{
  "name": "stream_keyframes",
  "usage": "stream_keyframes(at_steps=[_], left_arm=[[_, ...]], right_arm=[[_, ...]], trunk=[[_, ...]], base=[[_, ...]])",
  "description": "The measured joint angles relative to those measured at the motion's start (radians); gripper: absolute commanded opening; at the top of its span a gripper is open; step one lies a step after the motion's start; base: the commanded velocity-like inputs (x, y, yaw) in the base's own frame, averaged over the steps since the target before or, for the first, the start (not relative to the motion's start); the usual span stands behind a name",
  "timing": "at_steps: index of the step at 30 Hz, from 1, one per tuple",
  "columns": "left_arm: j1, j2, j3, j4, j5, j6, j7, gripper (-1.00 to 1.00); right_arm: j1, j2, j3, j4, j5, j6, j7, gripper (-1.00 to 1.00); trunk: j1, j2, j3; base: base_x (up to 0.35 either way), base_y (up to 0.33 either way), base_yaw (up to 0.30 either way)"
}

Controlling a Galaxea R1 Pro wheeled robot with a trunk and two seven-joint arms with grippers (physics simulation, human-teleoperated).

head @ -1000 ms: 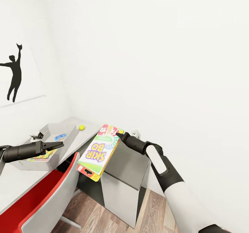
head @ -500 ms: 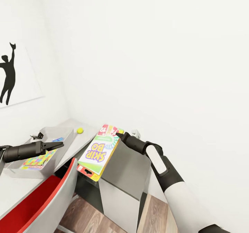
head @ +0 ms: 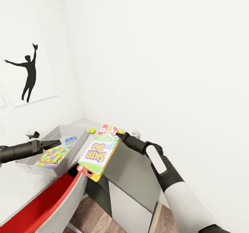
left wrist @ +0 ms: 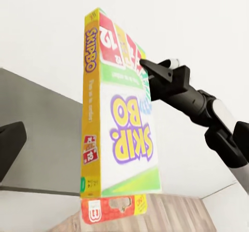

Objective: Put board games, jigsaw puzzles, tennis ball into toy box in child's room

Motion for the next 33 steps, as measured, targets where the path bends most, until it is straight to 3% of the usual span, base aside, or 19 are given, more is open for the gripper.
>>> stream_keyframes(at_steps=[22, 33], left_arm=[[0.001, 0.000, 0.007, 0.000, -0.001, -0.004, 0.000, 1.00], [0.001, 0.000, 0.007, 0.000, 0.000, -0.005, 0.000, 1.00]], right_arm=[[0.000, 0.000, 0.014, -0.002, 0.000, -0.005, 0.000, -1.00], [0.000, 0.000, 0.014, -0.002, -0.003, -0.004, 0.000, -1.00]], trunk=[[0.000, 0.000, 0.000], [0.000, 0.000, 0.000]], base=[[0.013, 0.023, 0.287], [0.093, 0.090, 0.047]])
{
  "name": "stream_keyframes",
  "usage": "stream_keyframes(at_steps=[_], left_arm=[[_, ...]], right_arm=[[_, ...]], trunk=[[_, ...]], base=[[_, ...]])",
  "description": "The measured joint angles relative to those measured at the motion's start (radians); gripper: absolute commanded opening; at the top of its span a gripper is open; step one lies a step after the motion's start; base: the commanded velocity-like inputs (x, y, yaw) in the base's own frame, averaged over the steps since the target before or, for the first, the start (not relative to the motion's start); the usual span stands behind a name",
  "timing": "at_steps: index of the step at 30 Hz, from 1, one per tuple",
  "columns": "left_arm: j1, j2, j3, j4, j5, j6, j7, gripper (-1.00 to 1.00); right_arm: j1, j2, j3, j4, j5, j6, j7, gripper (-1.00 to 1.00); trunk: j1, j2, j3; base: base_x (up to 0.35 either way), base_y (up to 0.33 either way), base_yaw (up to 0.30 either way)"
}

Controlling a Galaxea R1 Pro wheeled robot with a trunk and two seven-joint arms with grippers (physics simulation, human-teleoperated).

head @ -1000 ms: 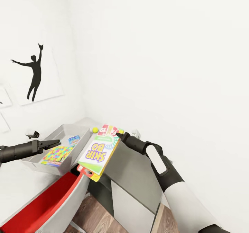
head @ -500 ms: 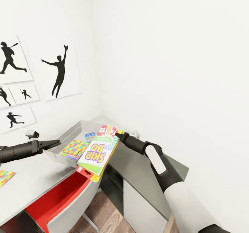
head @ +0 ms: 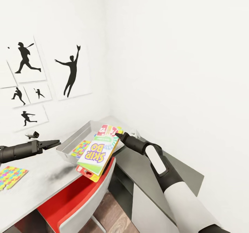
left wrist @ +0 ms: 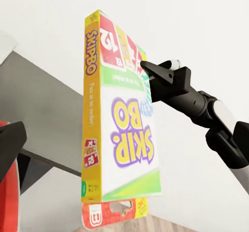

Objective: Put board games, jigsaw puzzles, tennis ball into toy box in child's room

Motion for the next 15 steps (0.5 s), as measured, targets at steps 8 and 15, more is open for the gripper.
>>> stream_keyframes(at_steps=[8, 15], left_arm=[[0.001, 0.000, 0.001, 0.000, 0.000, 0.001, 0.000, 1.00], [0.002, 0.000, 0.001, 0.000, 0.000, 0.000, 0.000, 1.00]], right_arm=[[-0.005, 0.000, 0.000, 0.001, -0.002, 0.003, -0.024, -1.00], [-0.084, 0.000, -0.002, 0.006, -0.018, 0.007, -0.110, -1.00]], trunk=[[0.000, 0.000, 0.000], [0.000, 0.000, 0.000]], base=[[0.015, 0.076, 0.000], [0.121, 0.083, 0.000]])
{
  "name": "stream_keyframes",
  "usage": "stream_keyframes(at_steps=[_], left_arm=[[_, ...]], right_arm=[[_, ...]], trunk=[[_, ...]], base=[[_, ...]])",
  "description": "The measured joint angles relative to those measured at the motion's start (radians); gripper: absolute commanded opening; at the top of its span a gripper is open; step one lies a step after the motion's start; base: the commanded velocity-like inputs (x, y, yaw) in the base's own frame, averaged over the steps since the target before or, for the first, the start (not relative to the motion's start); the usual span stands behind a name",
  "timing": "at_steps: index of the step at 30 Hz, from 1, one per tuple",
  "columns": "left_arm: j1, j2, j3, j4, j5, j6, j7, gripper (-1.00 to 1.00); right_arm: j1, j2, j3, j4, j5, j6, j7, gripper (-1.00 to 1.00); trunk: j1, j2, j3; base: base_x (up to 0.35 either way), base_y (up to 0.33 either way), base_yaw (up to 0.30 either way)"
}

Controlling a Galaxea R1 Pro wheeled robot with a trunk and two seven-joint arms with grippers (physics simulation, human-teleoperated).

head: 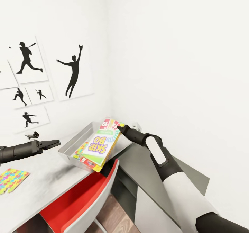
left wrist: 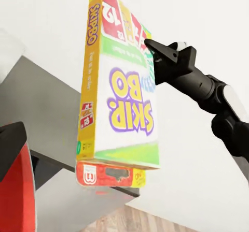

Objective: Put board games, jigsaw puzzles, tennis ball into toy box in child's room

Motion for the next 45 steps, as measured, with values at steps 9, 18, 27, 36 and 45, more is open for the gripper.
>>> stream_keyframes(at_steps=[9, 18, 27, 36, 45], left_arm=[[0.000, 0.000, 0.000, 0.000, 0.000, 0.000, 0.000, 1.00], [0.000, 0.000, 0.000, 0.000, 0.000, 0.000, 0.000, 1.00], [0.000, 0.001, 0.005, 0.000, 0.000, 0.000, 0.000, 1.00], [0.000, 0.001, 0.008, 0.000, 0.000, 0.000, 0.000, 1.00], [0.001, 0.001, 0.018, 0.000, 0.000, -0.001, 0.000, 1.00]], right_arm=[[-0.147, 0.000, -0.004, 0.120, -0.002, 0.026, -0.039, -1.00], [-0.277, 0.000, -0.007, 0.328, -0.001, 0.021, -0.053, -1.00], [-0.301, 0.000, -0.010, 0.354, -0.017, 0.011, -0.105, -1.00], [-0.301, 0.000, -0.009, 0.352, -0.018, -0.011, -0.107, -1.00], [-0.301, 0.000, -0.008, 0.352, -0.016, -0.013, -0.107, -1.00]], trunk=[[0.000, 0.000, 0.000], [0.000, 0.000, 0.000], [0.000, 0.000, 0.000], [0.000, 0.000, 0.003], [0.000, 0.000, 0.009]], base=[[0.106, 0.006, 0.000], [0.029, 0.038, 0.000], [-0.005, 0.072, 0.000], [0.000, 0.116, 0.126], [0.000, 0.043, 0.239]])
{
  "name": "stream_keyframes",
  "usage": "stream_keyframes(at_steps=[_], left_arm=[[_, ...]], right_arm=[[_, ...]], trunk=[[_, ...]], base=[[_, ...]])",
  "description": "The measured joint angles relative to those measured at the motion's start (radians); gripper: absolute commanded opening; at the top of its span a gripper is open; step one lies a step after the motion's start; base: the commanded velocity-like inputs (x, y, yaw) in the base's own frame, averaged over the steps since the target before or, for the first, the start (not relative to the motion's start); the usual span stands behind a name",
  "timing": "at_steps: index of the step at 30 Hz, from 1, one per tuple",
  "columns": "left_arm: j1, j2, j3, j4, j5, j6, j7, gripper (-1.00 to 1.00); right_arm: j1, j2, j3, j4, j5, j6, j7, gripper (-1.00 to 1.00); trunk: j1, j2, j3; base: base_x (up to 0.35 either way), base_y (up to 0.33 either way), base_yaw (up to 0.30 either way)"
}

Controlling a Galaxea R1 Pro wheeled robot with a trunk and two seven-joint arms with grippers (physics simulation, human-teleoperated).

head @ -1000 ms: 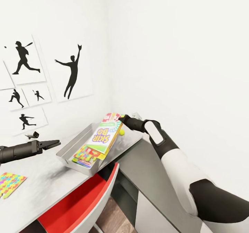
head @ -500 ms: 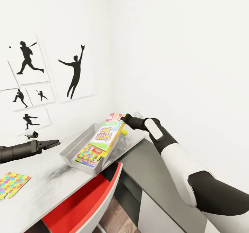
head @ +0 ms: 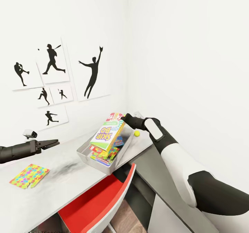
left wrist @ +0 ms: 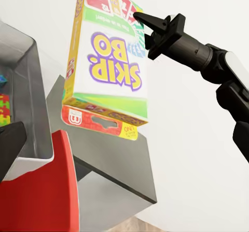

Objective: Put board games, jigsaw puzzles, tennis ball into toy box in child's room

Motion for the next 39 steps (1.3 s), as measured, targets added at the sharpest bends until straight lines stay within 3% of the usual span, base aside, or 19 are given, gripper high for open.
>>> stream_keyframes(at_steps=[39], left_arm=[[0.000, -0.002, 0.004, 0.000, 0.000, -0.001, 0.000, 1.00]], right_arm=[[0.001, 0.000, 0.001, 0.000, -0.001, -0.001, 0.001, -1.00]], trunk=[[0.000, 0.000, 0.001]], base=[[0.059, 0.044, 0.011]])
